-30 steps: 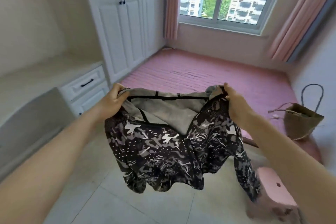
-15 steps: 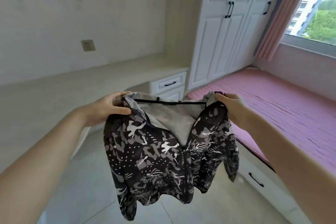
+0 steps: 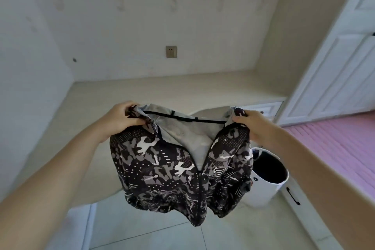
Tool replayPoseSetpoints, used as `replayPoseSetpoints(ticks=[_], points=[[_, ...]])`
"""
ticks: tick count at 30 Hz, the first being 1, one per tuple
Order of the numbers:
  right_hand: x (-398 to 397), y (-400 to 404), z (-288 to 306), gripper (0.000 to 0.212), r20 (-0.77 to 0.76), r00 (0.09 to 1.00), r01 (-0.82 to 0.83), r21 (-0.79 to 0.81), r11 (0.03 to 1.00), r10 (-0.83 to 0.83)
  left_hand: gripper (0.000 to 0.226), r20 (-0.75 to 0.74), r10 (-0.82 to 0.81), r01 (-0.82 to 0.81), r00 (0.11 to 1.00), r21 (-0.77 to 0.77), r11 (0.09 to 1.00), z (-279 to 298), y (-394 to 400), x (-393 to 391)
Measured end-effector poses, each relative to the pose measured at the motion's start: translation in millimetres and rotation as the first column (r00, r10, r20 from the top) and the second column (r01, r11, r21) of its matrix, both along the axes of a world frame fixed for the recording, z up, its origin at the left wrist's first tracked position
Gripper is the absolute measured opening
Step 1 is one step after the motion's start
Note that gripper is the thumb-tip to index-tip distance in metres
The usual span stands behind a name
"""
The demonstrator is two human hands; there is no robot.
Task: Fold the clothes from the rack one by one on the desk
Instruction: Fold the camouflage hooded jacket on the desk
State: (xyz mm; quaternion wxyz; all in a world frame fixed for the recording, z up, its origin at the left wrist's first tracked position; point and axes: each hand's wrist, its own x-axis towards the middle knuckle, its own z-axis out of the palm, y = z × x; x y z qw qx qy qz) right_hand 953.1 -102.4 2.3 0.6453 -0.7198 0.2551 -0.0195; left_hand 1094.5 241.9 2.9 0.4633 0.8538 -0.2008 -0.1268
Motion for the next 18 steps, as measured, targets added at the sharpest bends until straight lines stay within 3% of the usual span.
replayPoseSetpoints(ticks=[3, 8, 13, 18], points=[[56, -3, -6, 0.022, 0.064, 0.994, -0.097, 0.049, 0.994, 0.094, 0.042, 0.098, 0.074, -0.075, 0.992, 0.004, 0.997, -4, 6, 27], [138, -16, -5, 0.036, 0.144, 0.928, -0.346, -0.016, 0.938, 0.345, 0.059, 0.232, 0.221, -0.234, 0.947, 0.031, 0.972, -10, 11, 72], [225, -17, 18, 0.063, 0.101, 0.823, -0.506, -0.316, 0.802, 0.559, 0.079, 0.296, 0.360, -0.405, 0.885, 0.104, 0.908, -9, 3, 110], [304, -6, 34, 0.067, 0.099, 0.733, -0.558, -0.480, 0.677, 0.673, 0.082, 0.446, 0.467, -0.587, 0.764, 0.177, 0.790, -7, 5, 135]])
